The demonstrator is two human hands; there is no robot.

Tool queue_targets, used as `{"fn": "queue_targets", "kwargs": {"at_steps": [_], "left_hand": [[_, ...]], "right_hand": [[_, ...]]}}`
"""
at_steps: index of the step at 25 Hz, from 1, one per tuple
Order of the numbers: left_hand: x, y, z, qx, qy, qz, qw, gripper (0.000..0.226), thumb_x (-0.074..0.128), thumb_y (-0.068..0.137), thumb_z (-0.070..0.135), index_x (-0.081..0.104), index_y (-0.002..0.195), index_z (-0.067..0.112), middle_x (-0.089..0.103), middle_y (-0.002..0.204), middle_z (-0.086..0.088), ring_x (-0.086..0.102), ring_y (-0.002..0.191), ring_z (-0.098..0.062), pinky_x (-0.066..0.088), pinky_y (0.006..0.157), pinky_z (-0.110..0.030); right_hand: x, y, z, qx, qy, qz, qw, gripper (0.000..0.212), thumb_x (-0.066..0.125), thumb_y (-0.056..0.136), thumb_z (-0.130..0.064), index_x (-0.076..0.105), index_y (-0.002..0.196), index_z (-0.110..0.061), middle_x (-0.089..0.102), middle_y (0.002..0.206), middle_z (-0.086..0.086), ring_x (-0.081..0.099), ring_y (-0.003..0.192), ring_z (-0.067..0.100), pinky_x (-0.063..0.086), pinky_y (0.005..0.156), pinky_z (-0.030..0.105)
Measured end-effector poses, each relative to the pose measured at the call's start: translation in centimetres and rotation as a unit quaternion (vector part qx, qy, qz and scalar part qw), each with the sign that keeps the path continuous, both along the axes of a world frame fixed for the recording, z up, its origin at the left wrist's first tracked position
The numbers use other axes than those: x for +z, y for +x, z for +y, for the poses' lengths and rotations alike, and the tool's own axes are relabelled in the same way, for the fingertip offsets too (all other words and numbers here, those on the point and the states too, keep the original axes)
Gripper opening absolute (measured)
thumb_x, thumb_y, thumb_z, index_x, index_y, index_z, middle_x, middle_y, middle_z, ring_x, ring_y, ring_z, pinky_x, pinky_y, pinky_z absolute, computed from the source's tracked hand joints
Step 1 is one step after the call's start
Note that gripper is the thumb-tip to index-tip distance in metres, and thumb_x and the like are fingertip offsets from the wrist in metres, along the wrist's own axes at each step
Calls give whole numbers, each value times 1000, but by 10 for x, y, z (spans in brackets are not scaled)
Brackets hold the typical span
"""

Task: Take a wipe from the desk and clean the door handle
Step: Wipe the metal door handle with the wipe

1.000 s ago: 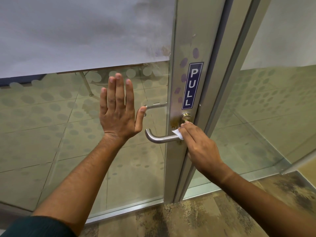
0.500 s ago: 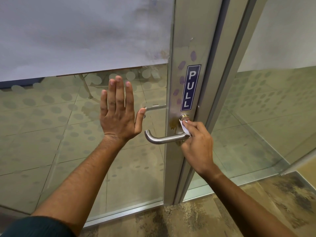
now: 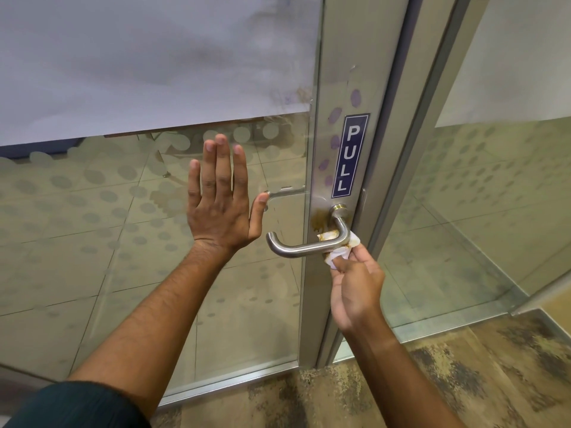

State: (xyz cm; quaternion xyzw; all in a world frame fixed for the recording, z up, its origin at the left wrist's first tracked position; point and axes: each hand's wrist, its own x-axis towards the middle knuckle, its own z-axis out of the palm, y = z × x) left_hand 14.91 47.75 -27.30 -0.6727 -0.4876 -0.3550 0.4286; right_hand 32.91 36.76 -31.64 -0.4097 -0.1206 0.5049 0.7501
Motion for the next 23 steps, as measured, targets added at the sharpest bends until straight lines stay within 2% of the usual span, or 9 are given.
{"fn": "queue_targets", "kwargs": {"at_steps": [2, 4, 6, 9, 11, 13, 16, 18, 23], "left_hand": [[-1, 0, 0, -2, 0, -2, 1000, 78, 40, 96, 48, 16, 153, 0, 11, 156, -22, -3, 151, -31, -10, 125, -39], [-1, 0, 0, -2, -1, -1, 1000, 79, 42, 96, 48, 16, 153, 0, 11, 156, -22, 1, 148, -32, -9, 125, -39], [0, -1, 1, -3, 0, 0, 1000, 79, 42, 96, 48, 16, 153, 0, 11, 156, -22, 3, 148, -32, -9, 125, -39], [-1, 0, 1, -2, 7, 3, 1000, 76, 36, 98, 49, 18, 153, -1, 12, 156, -22, 6, 148, -33, -8, 125, -40], [-2, 0, 2, -2, 7, 4, 1000, 76, 34, 99, 49, 16, 153, 0, 12, 156, -22, 4, 148, -32, -7, 125, -40], [-2, 0, 2, -5, 6, 1, 1000, 76, 33, 99, 50, 13, 154, 2, 12, 156, -22, 3, 148, -31, -7, 125, -40], [-2, 0, 1, -1, 1, 3, 1000, 76, 33, 99, 50, 13, 154, 2, 11, 156, -22, 3, 148, -31, -7, 125, -40], [-1, 0, 1, -1, 0, 2, 1000, 76, 33, 99, 50, 16, 153, 1, 12, 156, -22, 3, 148, -32, -7, 125, -40], [0, -1, -1, -1, -8, 5, 1000, 78, 39, 97, 50, 17, 153, 0, 11, 156, -22, 4, 148, -32, -9, 125, -39]], "right_hand": [[2, -10, -7, -10, 9, 70, 997, 49, 39, 86, 25, 65, 113, -7, 77, 90, -3, 71, 82, 8, 56, 74, 18], [5, -25, -12, -5, 7, 104, 994, 51, 35, 85, 26, 63, 115, -5, 76, 94, 2, 72, 85, 11, 57, 71, 18], [10, -44, -15, 22, 12, 124, 992, 54, 33, 84, 28, 61, 120, -1, 73, 107, 11, 70, 95, 19, 57, 76, 21], [13, -66, -16, 66, 16, 143, 987, 57, 32, 82, 27, 58, 125, 1, 69, 118, 18, 68, 108, 28, 51, 94, 32], [14, -71, -14, 81, 11, 146, 986, 56, 32, 83, 27, 58, 125, 1, 68, 119, 20, 67, 109, 29, 51, 93, 31], [14, -74, -11, 92, 3, 154, 984, 55, 32, 83, 26, 58, 124, 2, 68, 120, 21, 66, 111, 31, 54, 86, 26], [14, -77, -2, 99, -8, 178, 979, 52, 33, 82, 27, 63, 114, -2, 71, 111, 20, 70, 102, 29, 58, 72, 21], [16, -78, 6, 98, -20, 184, 978, 48, 33, 81, 28, 63, 108, 2, 72, 105, 19, 71, 91, 26, 57, 66, 21], [12, -75, 14, 92, -26, 150, 984, 43, 35, 76, 29, 61, 103, 7, 69, 95, 18, 70, 81, 23, 57, 65, 23]]}}
